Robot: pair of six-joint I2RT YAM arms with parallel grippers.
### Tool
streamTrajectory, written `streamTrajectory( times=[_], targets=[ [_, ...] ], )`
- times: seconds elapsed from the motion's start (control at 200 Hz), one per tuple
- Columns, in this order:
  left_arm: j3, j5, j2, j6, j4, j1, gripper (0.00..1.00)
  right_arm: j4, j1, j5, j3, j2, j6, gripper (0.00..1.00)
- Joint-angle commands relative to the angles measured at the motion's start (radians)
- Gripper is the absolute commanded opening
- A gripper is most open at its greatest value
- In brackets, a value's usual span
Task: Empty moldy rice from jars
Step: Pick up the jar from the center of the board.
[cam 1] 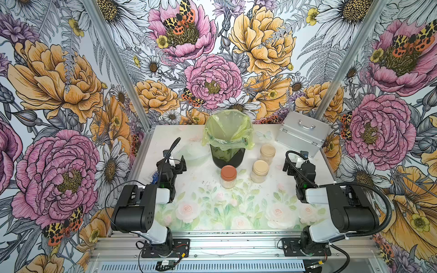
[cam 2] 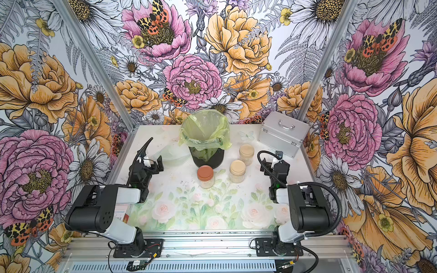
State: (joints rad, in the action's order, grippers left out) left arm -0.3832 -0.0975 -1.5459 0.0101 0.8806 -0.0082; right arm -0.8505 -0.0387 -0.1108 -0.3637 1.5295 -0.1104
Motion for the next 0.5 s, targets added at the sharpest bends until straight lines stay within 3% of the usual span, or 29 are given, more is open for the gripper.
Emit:
streamTrajectory(
  times=[0.0,0.115,0.495],
  targets=[
    [0.012,-0.074,0.006,0.018,0.049,-0.022,0.99,-0.026,0.006,-0.003,-0.02,0.001,0.006,1.0],
    [0.037,-0.136,0.003,0.033,0.104,-0.05,0.99,-0.025,0.006,-0.004,-0.019,0.001,0.006,1.0],
    [0.006,-0.046,0.005,0.009,0.042,-0.01,0.99,-0.023,0.005,-0.003,-0.02,0.001,0.003,1.0]
  ],
)
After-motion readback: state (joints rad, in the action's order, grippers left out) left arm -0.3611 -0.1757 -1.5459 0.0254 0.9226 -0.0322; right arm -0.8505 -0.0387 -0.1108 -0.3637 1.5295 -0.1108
